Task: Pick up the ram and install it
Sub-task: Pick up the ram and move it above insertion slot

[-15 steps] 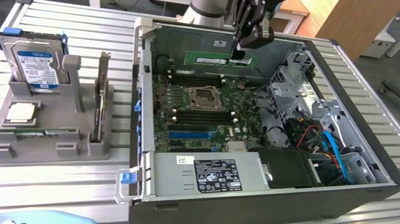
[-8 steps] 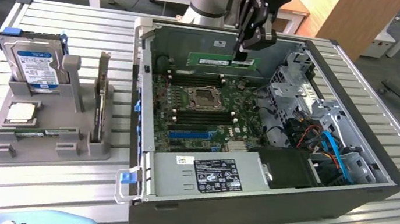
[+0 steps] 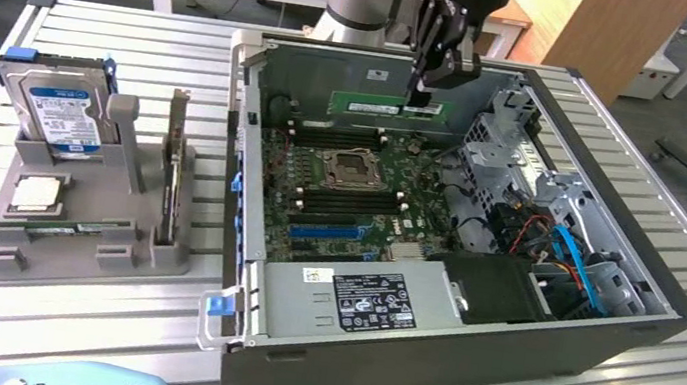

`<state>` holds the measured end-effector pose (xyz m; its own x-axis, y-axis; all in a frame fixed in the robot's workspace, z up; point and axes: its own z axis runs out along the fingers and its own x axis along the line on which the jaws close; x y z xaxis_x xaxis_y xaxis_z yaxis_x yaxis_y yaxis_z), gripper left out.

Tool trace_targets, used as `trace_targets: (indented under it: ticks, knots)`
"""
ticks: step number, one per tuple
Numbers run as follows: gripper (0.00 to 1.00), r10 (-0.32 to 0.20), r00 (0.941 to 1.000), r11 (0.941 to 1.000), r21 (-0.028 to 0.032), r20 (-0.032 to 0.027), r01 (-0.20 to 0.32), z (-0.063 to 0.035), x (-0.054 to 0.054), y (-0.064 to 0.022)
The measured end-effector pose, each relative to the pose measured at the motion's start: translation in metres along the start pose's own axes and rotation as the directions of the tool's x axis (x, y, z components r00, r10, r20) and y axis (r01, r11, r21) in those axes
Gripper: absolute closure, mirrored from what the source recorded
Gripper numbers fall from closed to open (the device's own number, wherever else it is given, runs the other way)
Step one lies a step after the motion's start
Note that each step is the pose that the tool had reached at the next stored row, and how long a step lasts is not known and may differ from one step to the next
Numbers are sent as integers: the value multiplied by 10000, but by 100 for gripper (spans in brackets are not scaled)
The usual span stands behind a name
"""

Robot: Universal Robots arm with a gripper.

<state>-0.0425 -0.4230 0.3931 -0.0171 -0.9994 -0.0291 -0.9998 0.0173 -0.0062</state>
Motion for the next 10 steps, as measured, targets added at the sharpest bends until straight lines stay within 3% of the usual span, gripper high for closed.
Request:
trace_targets:
  ticks: [10]
  knots:
    - [88,0,10000,10000,1,2,0,83,2,-1]
